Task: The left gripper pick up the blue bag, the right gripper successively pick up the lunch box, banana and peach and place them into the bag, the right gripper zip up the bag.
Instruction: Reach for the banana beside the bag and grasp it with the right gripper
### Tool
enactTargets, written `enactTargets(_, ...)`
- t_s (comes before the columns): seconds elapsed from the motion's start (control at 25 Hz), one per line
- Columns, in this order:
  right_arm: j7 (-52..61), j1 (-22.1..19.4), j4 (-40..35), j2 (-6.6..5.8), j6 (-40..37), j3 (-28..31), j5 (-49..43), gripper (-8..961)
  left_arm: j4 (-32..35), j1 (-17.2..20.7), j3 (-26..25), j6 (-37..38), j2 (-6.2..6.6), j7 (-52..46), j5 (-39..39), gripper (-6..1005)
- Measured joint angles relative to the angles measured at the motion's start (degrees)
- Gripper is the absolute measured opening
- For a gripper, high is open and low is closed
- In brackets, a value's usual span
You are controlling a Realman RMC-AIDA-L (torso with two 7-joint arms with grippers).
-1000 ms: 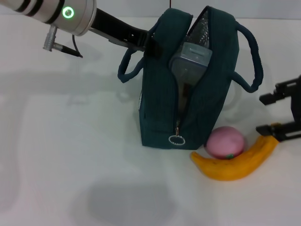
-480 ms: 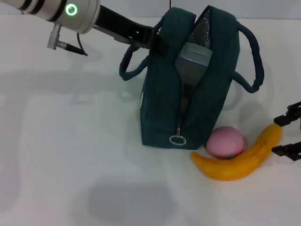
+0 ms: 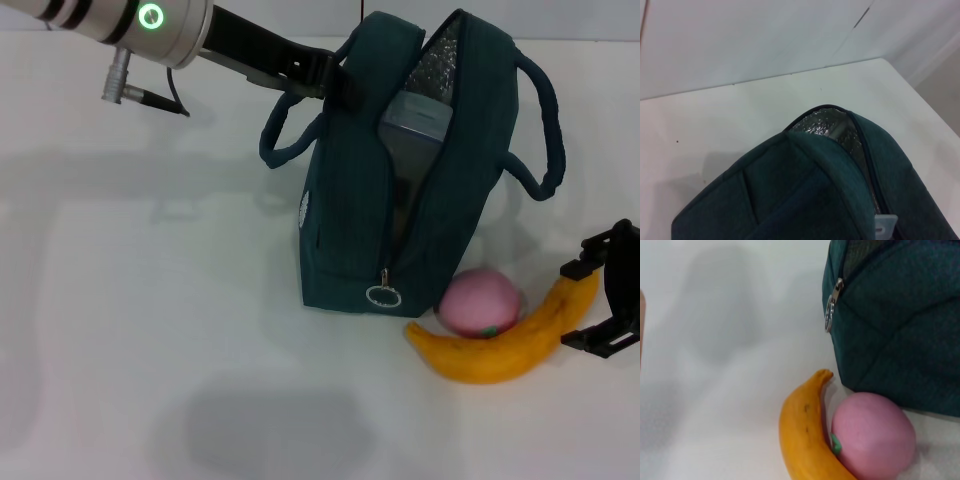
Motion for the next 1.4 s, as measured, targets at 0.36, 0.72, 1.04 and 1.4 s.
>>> enactTargets(0.36, -2.6, 1.0, 1.2, 0.07, 1.1, -3.0, -3.7, 840, -0.1, 0.1, -0.1, -0.7, -0.06, -0.1, -0.4, 88)
enactTargets(0.72, -3.6, 1.3, 3.6, 0.09, 5.8, -6.5, -5.3, 878, -0.1, 0.3, -0.1, -0.7, -0.09, -0.2, -0.6, 88)
enactTargets(1.04, -4.1, 1.9, 5.2, 0.13, 8.1, -7.7, -5.4, 876, -0.1, 0.3, -0.1, -0.7, -0.03, -0.1, -0.6, 88)
enactTargets(1.4, -3.8, 2.8, 6.9, 0.24, 8.6, -9.5, -5.4, 857, -0.1, 0.3, -0.1, -0.7, 0.04, 0.1, -0.6, 88)
